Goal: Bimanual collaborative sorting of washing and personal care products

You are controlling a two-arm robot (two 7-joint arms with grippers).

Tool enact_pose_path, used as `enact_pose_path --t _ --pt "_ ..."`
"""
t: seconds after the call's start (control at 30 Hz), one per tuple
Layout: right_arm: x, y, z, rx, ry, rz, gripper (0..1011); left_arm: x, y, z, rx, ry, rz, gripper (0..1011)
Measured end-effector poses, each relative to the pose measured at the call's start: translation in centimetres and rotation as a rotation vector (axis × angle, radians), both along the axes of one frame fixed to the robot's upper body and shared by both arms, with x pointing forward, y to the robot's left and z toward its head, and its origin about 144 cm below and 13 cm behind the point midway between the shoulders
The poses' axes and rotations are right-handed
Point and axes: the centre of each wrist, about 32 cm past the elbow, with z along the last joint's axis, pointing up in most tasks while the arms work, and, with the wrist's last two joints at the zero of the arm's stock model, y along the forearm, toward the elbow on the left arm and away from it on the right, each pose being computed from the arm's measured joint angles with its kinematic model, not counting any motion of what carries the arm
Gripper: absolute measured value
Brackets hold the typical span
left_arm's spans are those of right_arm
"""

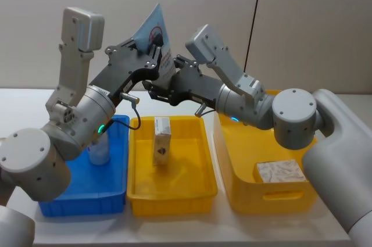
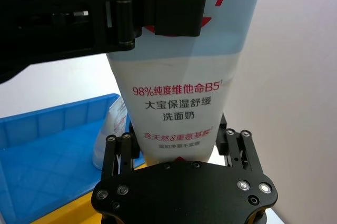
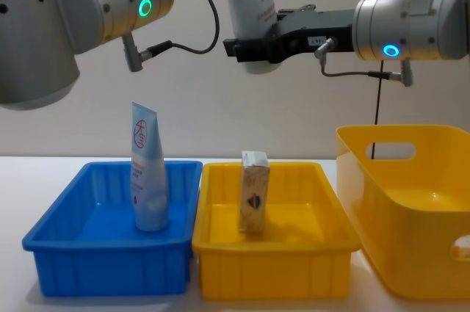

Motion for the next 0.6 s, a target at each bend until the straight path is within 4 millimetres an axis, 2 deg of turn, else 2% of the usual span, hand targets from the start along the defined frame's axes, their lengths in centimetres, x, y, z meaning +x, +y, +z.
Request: enact_pose_path --t 0.2,0.6 --pt "0.11 0.06 0.06 0.008 0.006 0.004 619 -0.01 -0.03 -0.02 0.000 0.000 0.000 165" --pt "0.25 0.18 0.20 0.018 0.010 0.010 493 -0.03 -0.06 -0.07 0.000 0.001 0.000 165"
